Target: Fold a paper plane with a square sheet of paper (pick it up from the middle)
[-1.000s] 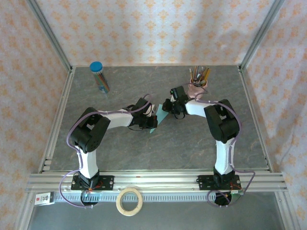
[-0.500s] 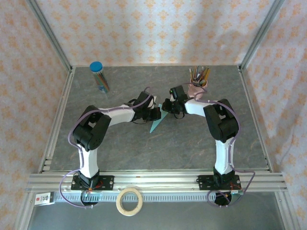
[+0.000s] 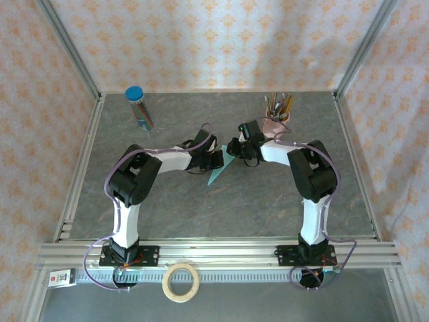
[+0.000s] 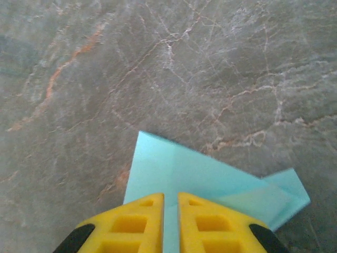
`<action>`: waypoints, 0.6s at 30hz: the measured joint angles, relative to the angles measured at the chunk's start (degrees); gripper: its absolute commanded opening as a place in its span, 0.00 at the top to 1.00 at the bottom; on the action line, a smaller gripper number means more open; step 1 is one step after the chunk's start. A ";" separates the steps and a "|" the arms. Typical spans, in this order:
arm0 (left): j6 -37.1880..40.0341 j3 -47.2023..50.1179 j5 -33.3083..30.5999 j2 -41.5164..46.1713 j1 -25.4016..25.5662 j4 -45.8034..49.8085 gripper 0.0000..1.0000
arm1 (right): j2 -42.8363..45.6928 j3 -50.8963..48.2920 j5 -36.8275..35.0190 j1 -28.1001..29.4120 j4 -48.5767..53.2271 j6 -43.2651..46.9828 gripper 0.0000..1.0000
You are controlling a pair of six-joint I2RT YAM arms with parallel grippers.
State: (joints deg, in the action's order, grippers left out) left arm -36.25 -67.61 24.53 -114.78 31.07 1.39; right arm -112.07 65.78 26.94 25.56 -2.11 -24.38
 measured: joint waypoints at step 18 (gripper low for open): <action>0.57 -0.02 -0.20 -0.02 0.04 0.28 1.00 | 0.68 -5.46 4.11 0.37 -5.31 -2.23 0.95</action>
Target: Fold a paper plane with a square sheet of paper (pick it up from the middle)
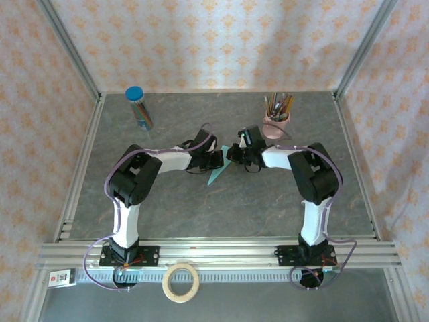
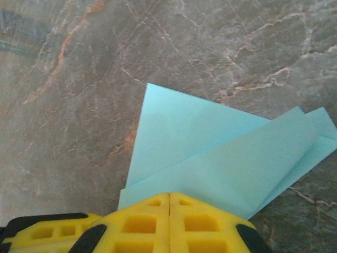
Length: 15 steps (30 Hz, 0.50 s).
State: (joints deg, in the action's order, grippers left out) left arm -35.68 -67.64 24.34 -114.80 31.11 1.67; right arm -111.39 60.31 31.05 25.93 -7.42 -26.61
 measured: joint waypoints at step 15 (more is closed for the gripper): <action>3.98 3.41 -0.79 0.74 0.02 -4.46 1.00 | -1.44 0.15 -2.97 -2.67 -2.91 -6.36 0.94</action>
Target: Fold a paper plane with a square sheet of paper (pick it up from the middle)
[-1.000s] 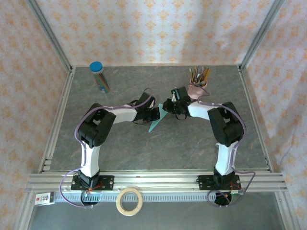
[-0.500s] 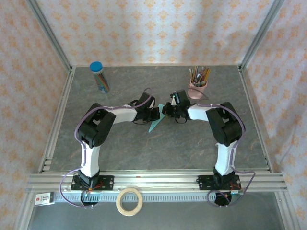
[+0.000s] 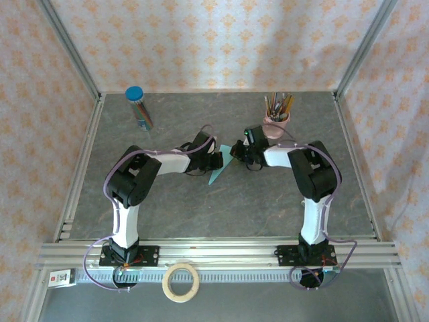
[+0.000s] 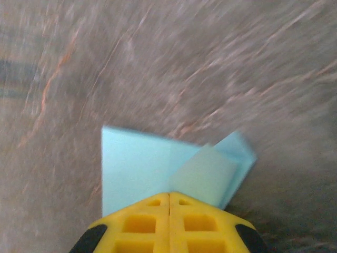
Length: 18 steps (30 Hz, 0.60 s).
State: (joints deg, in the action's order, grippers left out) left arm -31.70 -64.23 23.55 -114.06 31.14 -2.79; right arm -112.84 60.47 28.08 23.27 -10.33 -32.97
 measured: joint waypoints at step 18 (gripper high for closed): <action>0.33 0.70 -0.02 0.35 -0.04 -0.94 1.00 | -1.22 4.11 -10.56 -2.19 3.50 -1.53 0.94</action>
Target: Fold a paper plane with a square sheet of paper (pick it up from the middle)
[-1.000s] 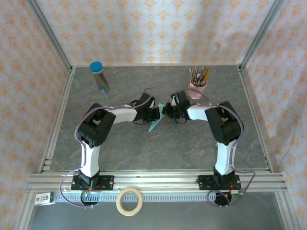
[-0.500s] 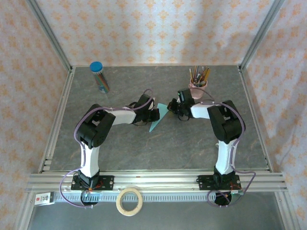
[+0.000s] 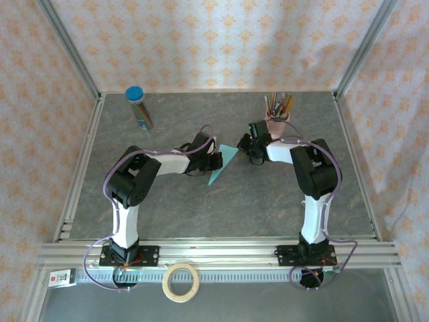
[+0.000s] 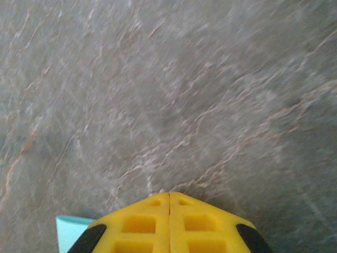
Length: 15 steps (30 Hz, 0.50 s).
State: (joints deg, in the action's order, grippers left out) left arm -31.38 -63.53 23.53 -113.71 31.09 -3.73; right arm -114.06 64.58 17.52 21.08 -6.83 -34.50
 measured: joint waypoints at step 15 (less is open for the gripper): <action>-0.17 -3.08 0.00 2.89 -0.42 8.72 0.84 | 8.48 -3.37 2.01 2.38 -0.13 1.75 0.85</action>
State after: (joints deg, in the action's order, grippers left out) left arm -31.55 -66.61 23.53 -110.83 30.68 4.99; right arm -105.58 61.21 19.53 23.46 -6.96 -32.75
